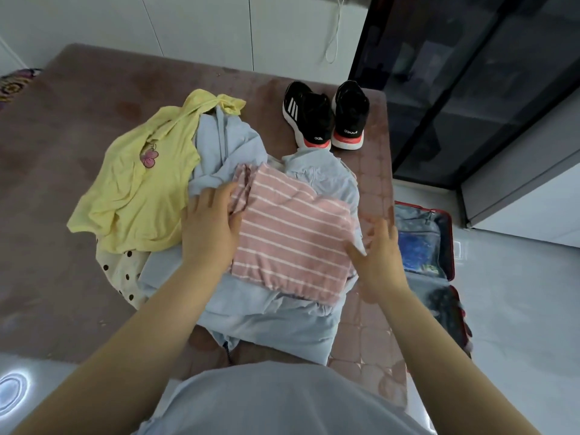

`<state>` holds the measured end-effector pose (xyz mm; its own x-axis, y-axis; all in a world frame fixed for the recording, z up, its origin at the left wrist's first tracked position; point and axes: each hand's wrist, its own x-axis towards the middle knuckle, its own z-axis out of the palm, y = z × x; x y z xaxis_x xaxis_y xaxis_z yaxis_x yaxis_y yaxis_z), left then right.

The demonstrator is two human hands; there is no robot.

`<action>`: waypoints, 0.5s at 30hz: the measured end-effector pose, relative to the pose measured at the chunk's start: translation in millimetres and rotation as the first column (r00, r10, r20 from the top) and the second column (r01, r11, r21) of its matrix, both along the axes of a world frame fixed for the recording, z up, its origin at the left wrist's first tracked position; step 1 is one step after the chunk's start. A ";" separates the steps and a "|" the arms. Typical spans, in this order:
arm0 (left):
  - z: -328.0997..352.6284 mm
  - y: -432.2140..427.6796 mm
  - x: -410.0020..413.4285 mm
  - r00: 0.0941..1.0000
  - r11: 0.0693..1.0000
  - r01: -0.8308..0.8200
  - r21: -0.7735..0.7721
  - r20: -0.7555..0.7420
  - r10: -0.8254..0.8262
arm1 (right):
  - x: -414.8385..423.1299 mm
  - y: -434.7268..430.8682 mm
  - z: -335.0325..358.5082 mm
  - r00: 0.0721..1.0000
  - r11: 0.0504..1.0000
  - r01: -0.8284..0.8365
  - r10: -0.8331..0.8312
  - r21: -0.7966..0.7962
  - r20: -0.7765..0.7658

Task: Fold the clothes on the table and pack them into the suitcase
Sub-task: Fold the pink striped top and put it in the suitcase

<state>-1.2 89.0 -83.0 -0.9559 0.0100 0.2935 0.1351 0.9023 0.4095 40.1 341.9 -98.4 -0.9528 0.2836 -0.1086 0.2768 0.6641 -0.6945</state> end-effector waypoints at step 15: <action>-10.8 -41.3 3.1 0.810 0.689 0.574 -0.443 0.180 -0.559 | 37.5 -7.0 -1.9 0.808 0.731 -0.563 0.586 0.386 0.068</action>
